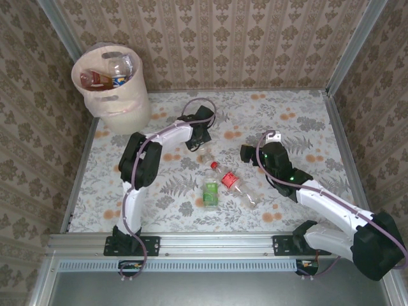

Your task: Put the plastic bottles in the bin

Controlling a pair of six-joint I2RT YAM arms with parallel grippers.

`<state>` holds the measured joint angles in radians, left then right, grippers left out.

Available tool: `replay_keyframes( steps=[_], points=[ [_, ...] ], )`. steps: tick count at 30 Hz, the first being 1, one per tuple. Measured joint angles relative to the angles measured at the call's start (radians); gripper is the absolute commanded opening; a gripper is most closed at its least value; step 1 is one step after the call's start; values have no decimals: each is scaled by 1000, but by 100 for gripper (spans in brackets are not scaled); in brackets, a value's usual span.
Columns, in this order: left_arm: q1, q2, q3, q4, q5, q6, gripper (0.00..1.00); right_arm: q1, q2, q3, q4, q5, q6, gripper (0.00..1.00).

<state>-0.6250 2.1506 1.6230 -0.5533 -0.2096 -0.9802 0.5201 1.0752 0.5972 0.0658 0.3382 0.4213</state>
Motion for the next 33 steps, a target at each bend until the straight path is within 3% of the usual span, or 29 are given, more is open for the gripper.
replay_keyframes(
  steps=[5,9,17,26,33],
  points=[
    [63,-100,-97,62,23,95,53,0,2,0,1,0,-1,100],
    [120,-267,-155,99,3,217,54,0,24,0,5,0,-4,100],
    [248,-536,-28,150,-28,509,51,1,110,40,24,-13,-21,100],
    [449,-570,135,229,-2,747,49,1,145,81,51,-39,-26,100],
    [664,-436,410,269,179,882,49,1,145,81,51,-39,-26,100]
  ],
)
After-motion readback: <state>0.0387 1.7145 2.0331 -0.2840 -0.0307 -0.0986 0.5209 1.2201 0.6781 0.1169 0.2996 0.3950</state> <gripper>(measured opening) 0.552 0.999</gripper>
